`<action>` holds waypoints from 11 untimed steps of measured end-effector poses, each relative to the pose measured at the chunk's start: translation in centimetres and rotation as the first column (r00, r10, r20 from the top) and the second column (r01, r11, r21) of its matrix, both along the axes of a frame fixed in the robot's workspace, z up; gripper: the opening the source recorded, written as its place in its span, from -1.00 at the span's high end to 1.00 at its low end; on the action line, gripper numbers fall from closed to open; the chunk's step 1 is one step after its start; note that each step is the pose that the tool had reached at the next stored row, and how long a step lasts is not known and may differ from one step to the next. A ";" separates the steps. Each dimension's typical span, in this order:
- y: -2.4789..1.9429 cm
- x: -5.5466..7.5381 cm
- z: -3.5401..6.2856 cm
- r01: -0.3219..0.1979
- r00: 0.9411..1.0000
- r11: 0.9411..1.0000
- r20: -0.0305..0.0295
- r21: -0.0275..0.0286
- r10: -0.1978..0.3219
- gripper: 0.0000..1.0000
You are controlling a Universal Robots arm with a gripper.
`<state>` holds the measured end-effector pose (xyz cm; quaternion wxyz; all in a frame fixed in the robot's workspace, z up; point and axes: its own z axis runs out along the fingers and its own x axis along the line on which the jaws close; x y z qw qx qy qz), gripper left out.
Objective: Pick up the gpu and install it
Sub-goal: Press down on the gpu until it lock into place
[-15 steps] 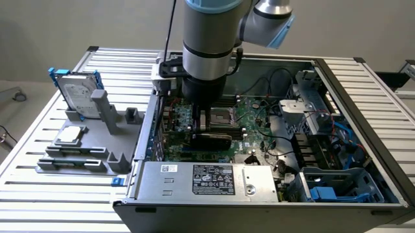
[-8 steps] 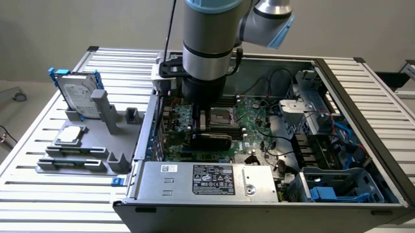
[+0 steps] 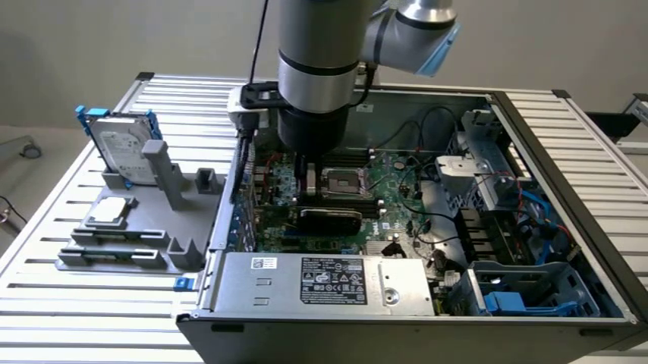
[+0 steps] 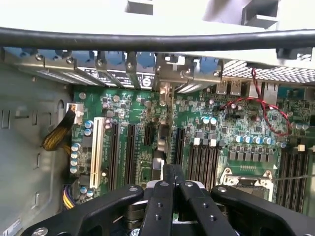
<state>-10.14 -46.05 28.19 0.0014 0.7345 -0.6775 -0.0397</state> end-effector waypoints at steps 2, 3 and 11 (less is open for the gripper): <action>0.00 -0.5 0.03 0.000 1.000 1.000 -0.008 0.000 0.000 0.79; 0.00 -0.7 0.04 0.000 1.000 1.000 -0.013 0.000 0.000 0.79; 0.00 -1.6 0.41 -0.001 0.999 1.000 -0.050 0.000 0.001 0.79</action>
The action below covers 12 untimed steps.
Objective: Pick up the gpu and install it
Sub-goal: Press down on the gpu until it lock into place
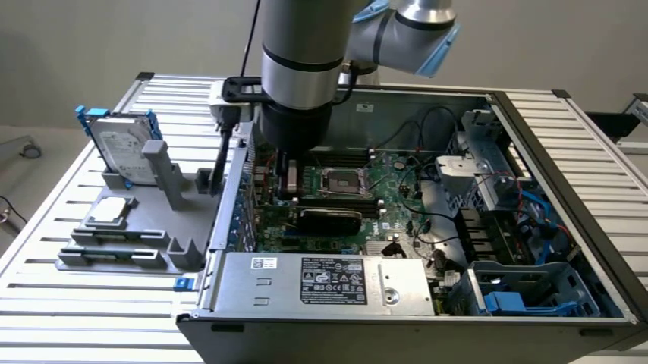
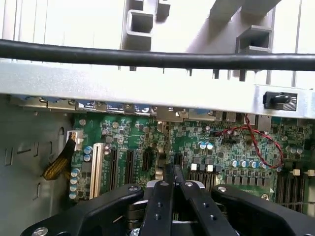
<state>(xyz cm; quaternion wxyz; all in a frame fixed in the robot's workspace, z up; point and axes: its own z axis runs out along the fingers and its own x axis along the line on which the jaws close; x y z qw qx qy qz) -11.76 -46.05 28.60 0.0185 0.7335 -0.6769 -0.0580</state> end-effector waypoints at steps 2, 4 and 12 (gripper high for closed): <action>0.01 0.0 0.32 0.000 1.000 1.000 -0.001 0.000 0.000 0.79; 0.00 -0.2 0.58 0.000 1.000 1.000 -0.002 0.000 0.000 0.79; 0.00 -1.9 0.81 0.000 1.000 1.000 -0.009 0.000 0.000 0.79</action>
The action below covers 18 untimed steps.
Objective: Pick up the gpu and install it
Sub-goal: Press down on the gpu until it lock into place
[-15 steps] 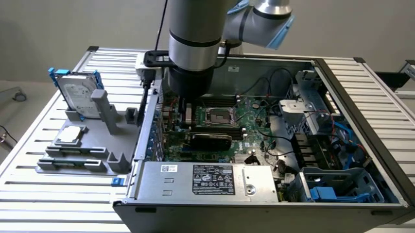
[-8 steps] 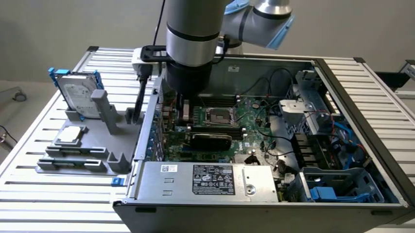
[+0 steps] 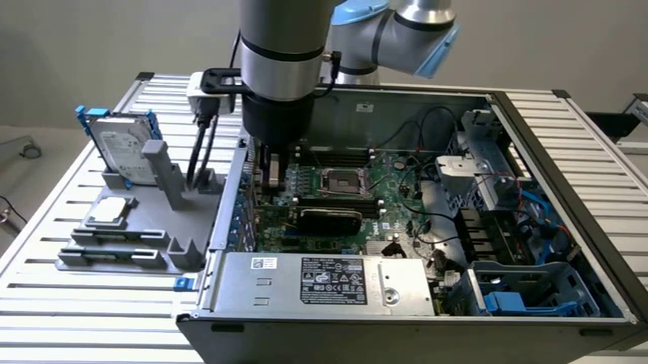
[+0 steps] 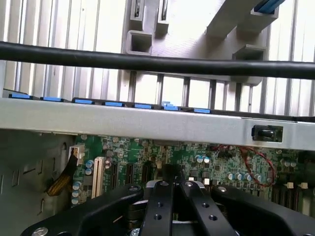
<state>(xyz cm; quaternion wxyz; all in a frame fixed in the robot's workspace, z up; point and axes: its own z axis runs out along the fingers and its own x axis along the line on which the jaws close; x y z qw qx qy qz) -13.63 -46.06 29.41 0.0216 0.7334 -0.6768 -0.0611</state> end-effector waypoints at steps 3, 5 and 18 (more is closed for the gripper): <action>-0.01 -0.2 0.16 0.000 1.000 1.000 -0.006 -0.001 0.000 0.79; 0.00 -0.3 0.22 0.000 1.000 1.000 -0.010 -0.002 0.000 0.79; -0.02 -0.4 0.92 -0.001 1.000 0.999 -0.027 -0.053 -0.001 0.79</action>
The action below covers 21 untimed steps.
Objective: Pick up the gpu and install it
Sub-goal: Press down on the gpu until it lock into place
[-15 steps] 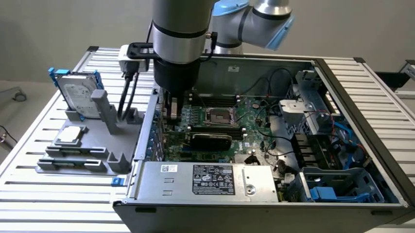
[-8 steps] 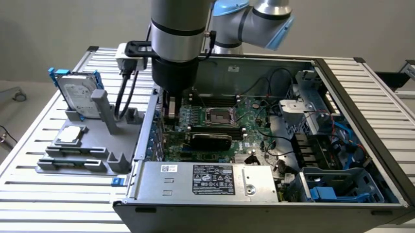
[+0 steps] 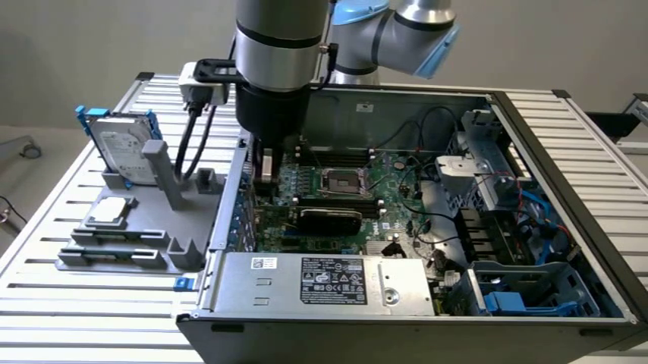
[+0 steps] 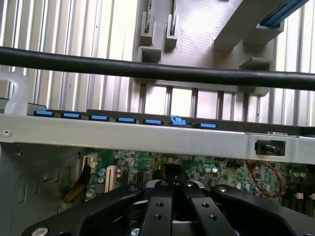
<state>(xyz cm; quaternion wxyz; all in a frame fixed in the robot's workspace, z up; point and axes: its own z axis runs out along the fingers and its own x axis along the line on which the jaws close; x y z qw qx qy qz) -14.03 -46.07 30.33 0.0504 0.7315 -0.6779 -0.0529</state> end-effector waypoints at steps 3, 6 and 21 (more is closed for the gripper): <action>0.00 0.0 0.34 0.000 1.000 1.000 -0.003 -0.004 0.000 0.79; 0.00 0.0 0.34 0.000 1.000 1.000 -0.004 -0.010 0.000 0.79; 0.43 -0.6 0.20 0.000 1.000 1.000 -0.004 -0.023 0.000 0.79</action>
